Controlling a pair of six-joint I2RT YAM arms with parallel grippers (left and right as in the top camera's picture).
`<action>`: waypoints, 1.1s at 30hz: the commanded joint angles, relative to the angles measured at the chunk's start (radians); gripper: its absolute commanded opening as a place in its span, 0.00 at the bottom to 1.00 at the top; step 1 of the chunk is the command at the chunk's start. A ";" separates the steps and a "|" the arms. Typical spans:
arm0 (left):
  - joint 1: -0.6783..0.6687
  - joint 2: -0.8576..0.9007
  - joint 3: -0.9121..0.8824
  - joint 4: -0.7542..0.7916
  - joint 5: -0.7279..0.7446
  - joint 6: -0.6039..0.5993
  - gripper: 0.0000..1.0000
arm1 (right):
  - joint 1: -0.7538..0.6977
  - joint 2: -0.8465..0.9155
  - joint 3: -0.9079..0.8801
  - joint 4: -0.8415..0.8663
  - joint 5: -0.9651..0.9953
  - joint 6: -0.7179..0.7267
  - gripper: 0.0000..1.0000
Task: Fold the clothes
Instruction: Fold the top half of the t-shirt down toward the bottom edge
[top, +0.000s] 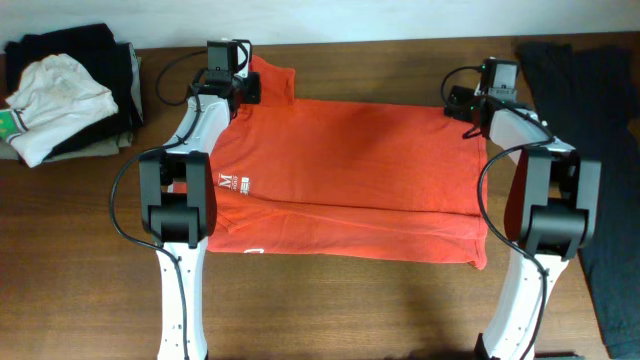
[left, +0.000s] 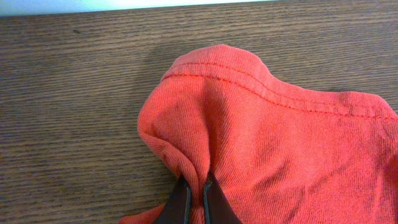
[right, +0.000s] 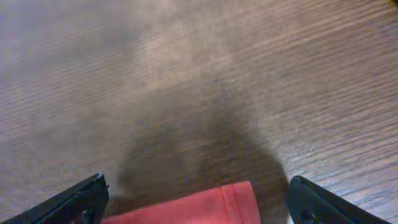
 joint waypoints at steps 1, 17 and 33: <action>-0.027 0.056 -0.029 -0.032 0.038 -0.014 0.01 | 0.005 0.021 0.018 -0.047 -0.001 0.001 0.88; -0.027 0.053 -0.028 -0.036 0.042 -0.014 0.01 | 0.005 0.015 0.106 -0.238 0.013 0.120 0.04; 0.199 -0.391 -0.027 -0.912 0.090 0.014 0.01 | -0.064 -0.306 0.238 -0.955 0.039 0.193 0.04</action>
